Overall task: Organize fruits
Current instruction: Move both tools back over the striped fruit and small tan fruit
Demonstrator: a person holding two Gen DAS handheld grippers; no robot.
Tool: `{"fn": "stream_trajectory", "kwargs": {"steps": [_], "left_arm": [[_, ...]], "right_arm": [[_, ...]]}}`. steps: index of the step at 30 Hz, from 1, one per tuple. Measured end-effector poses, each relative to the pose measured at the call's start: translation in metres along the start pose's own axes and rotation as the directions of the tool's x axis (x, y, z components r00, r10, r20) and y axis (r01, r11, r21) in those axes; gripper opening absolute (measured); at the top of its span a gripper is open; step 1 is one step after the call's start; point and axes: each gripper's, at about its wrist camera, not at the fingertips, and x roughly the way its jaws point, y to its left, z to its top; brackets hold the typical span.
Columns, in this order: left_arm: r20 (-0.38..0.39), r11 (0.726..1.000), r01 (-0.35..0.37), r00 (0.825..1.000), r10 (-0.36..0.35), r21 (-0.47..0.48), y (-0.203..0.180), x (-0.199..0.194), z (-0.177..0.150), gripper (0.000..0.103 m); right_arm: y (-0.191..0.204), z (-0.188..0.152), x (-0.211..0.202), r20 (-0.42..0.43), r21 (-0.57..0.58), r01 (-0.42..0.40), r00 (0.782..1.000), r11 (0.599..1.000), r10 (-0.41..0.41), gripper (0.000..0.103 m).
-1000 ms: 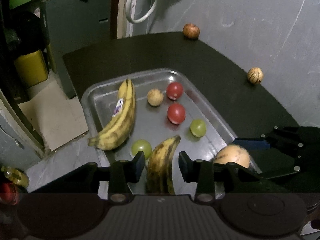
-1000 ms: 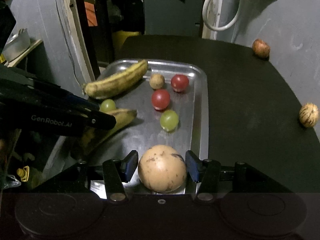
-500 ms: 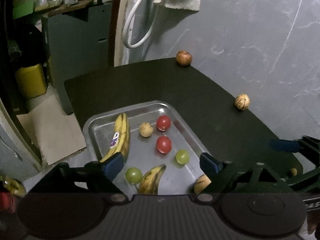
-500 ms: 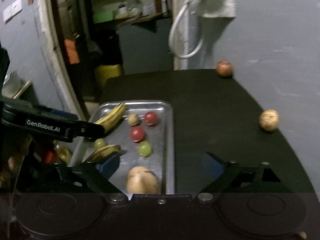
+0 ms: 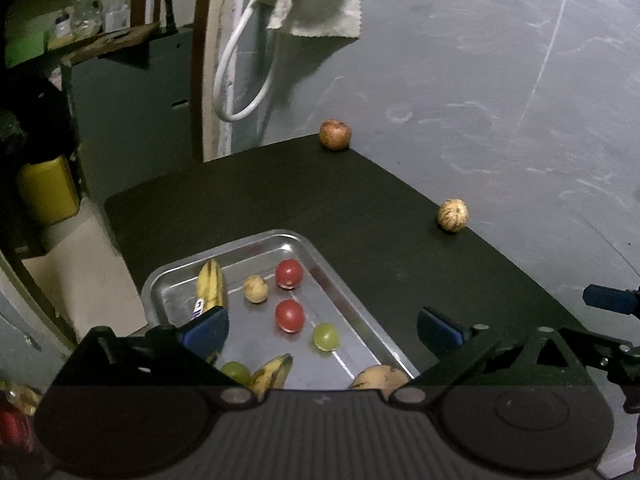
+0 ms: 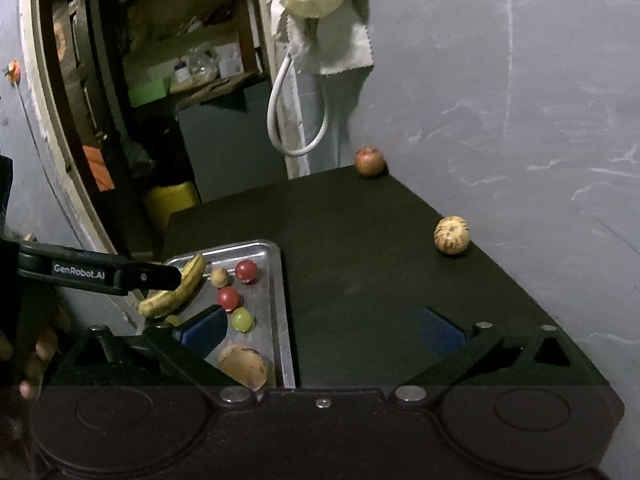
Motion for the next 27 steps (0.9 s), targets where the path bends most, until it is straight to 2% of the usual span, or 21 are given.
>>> {"fn": "stream_trajectory", "kwargs": {"steps": [9, 19, 23, 27], "left_arm": [[-0.003, 0.996, 0.036, 0.999, -0.036, 0.086, -0.023, 0.004, 0.014, 0.102], [-0.046, 0.972, 0.11, 0.994, -0.102, 0.21, -0.053, 0.031, 0.034, 0.102], [-0.07, 0.947, 0.161, 0.987, -0.147, 0.28, -0.073, 0.055, 0.047, 0.102], [-0.094, 0.915, 0.213, 0.977, -0.192, 0.343, -0.096, 0.085, 0.059, 0.102]], "right_arm": [[-0.012, -0.004, -0.015, 0.029, 0.069, 0.026, 0.999, 0.997, -0.028, 0.102], [-0.037, -0.019, -0.021, 0.025, 0.192, 0.132, 0.99, 0.973, -0.139, 0.102], [-0.05, -0.028, -0.023, 0.011, 0.259, 0.209, 0.976, 0.943, -0.219, 0.102], [-0.064, -0.038, -0.02, -0.023, 0.318, 0.32, 0.944, 0.892, -0.33, 0.102]]}}
